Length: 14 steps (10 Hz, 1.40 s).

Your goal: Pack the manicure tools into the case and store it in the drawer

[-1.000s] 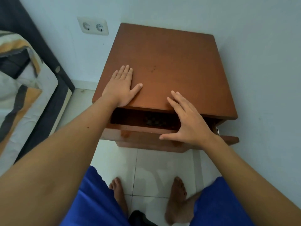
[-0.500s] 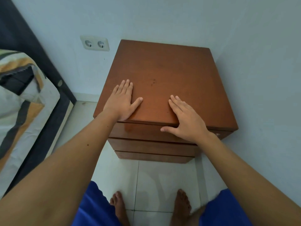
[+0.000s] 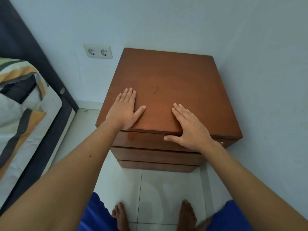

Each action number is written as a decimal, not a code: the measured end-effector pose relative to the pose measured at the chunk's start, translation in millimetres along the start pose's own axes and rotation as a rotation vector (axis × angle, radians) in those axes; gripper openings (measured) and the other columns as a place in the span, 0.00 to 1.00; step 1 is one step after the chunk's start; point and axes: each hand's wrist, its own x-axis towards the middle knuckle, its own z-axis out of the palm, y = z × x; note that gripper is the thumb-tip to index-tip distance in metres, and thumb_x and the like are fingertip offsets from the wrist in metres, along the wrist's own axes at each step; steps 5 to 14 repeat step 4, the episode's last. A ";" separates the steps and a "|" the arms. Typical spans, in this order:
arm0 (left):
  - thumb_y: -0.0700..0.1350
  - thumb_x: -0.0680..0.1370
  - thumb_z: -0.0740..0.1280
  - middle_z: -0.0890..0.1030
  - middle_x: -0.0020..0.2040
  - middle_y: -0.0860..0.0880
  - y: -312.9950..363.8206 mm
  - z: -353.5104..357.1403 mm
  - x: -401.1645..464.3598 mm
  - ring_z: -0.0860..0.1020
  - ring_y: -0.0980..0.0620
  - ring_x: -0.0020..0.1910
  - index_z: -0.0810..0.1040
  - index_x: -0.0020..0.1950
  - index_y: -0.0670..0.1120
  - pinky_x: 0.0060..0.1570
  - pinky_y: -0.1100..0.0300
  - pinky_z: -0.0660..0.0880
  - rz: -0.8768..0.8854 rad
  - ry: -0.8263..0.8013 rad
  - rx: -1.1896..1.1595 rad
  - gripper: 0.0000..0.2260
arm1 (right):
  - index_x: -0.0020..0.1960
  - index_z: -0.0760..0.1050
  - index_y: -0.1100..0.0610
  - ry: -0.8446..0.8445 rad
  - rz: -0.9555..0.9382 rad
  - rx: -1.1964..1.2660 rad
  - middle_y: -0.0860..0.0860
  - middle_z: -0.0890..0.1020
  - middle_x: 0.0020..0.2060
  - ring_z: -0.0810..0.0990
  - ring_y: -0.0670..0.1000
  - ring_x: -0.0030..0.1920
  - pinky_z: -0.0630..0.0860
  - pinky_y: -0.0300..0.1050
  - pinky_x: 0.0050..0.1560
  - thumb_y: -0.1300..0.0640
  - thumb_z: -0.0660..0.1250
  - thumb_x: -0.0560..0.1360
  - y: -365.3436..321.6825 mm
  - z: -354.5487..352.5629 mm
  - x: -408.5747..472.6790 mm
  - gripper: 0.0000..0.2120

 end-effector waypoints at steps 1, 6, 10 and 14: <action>0.68 0.84 0.43 0.43 0.87 0.47 0.3 -1.6 0.0 0.41 0.50 0.86 0.43 0.87 0.45 0.83 0.53 0.39 -0.008 -0.005 0.004 0.38 | 0.84 0.57 0.51 0.013 0.100 0.186 0.43 0.56 0.84 0.51 0.45 0.84 0.53 0.51 0.83 0.23 0.57 0.76 -0.7 -8.8 3.9 0.46; 0.68 0.84 0.42 0.42 0.87 0.47 1.7 -0.2 -1.8 0.39 0.51 0.85 0.41 0.87 0.45 0.83 0.54 0.38 0.010 0.003 0.009 0.38 | 0.85 0.49 0.57 0.049 0.325 0.008 0.53 0.50 0.85 0.47 0.52 0.85 0.46 0.49 0.82 0.35 0.49 0.84 22.4 -3.9 48.8 0.38; 0.68 0.84 0.42 0.42 0.87 0.47 1.7 -0.2 -1.8 0.39 0.51 0.85 0.41 0.87 0.45 0.83 0.54 0.38 0.010 0.003 0.009 0.38 | 0.85 0.49 0.57 0.049 0.325 0.008 0.53 0.50 0.85 0.47 0.52 0.85 0.46 0.49 0.82 0.35 0.49 0.84 22.4 -3.9 48.8 0.38; 0.68 0.84 0.42 0.42 0.87 0.47 1.7 -0.2 -1.8 0.39 0.51 0.85 0.41 0.87 0.45 0.83 0.54 0.38 0.010 0.003 0.009 0.38 | 0.85 0.49 0.57 0.049 0.325 0.008 0.53 0.50 0.85 0.47 0.52 0.85 0.46 0.49 0.82 0.35 0.49 0.84 22.4 -3.9 48.8 0.38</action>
